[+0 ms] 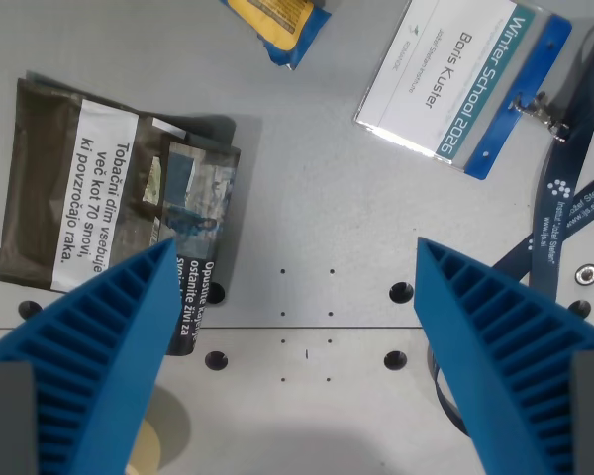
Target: Move above the blue bag
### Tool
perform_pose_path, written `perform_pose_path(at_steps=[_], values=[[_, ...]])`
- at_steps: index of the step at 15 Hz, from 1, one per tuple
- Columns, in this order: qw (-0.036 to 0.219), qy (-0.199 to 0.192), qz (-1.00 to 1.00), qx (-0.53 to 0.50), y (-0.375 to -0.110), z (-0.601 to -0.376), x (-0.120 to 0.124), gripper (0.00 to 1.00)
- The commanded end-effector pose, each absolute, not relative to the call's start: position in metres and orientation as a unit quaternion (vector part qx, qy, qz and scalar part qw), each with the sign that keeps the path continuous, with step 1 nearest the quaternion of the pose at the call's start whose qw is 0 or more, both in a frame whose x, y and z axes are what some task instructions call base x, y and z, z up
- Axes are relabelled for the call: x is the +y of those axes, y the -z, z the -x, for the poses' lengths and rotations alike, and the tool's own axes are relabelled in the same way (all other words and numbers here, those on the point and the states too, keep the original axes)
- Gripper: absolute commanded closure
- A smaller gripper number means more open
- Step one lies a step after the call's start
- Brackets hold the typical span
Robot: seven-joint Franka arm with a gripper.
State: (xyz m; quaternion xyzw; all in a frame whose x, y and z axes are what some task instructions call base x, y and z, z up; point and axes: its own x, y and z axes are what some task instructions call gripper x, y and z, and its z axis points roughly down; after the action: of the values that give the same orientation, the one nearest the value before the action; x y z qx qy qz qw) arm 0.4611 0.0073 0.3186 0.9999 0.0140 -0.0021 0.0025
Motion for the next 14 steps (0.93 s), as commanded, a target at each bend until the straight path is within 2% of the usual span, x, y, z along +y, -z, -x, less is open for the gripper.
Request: perform_pose_path(at_steps=[1, 14], values=[[0.002, -0.002, -0.999, 0.039, -0.318, -0.462, 0.008, 0.0], [0.0, -0.011, -0.979, 0.203, -0.288, -0.481, 0.018, 0.0]])
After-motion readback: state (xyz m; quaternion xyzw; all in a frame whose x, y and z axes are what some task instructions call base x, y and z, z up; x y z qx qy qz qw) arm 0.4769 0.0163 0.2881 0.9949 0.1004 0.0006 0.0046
